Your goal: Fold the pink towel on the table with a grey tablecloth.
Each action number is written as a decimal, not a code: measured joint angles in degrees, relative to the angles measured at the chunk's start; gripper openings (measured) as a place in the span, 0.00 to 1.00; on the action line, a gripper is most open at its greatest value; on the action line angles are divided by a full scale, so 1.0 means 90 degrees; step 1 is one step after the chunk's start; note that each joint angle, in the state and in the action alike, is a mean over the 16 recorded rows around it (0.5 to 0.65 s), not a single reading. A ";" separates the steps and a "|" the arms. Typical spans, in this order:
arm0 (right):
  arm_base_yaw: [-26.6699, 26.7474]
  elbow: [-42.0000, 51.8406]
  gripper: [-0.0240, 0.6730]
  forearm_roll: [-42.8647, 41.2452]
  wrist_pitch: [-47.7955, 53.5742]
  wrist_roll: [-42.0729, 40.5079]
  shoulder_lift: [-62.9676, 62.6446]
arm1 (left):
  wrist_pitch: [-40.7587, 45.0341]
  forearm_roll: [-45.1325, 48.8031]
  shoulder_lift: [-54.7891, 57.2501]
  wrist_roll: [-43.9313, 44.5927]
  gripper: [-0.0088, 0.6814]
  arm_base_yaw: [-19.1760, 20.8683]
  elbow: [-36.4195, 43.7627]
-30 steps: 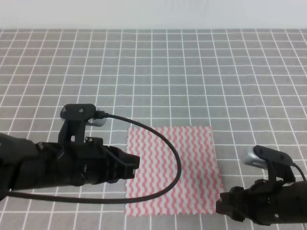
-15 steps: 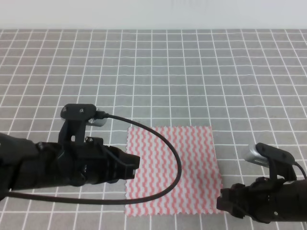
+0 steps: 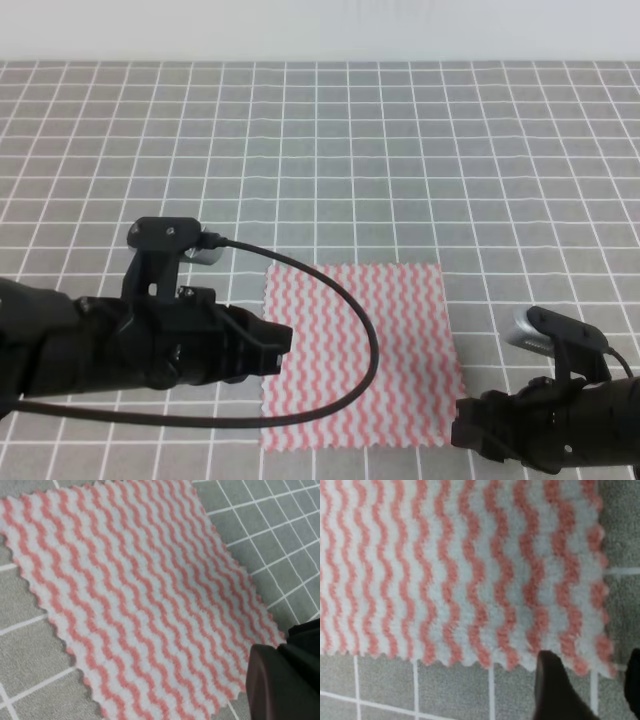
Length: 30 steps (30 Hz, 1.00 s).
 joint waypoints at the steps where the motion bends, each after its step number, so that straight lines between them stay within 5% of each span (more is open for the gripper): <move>1: -0.0002 -0.0003 0.44 0.0010 0.0002 -0.0003 0.0003 | 0.0002 0.0000 0.0000 0.0002 0.01 0.0000 0.0000; 30: -0.0004 -0.0324 0.43 -0.0245 0.0115 0.0013 0.0308 | 0.0135 0.0002 -0.0019 0.0048 0.01 0.0003 0.0000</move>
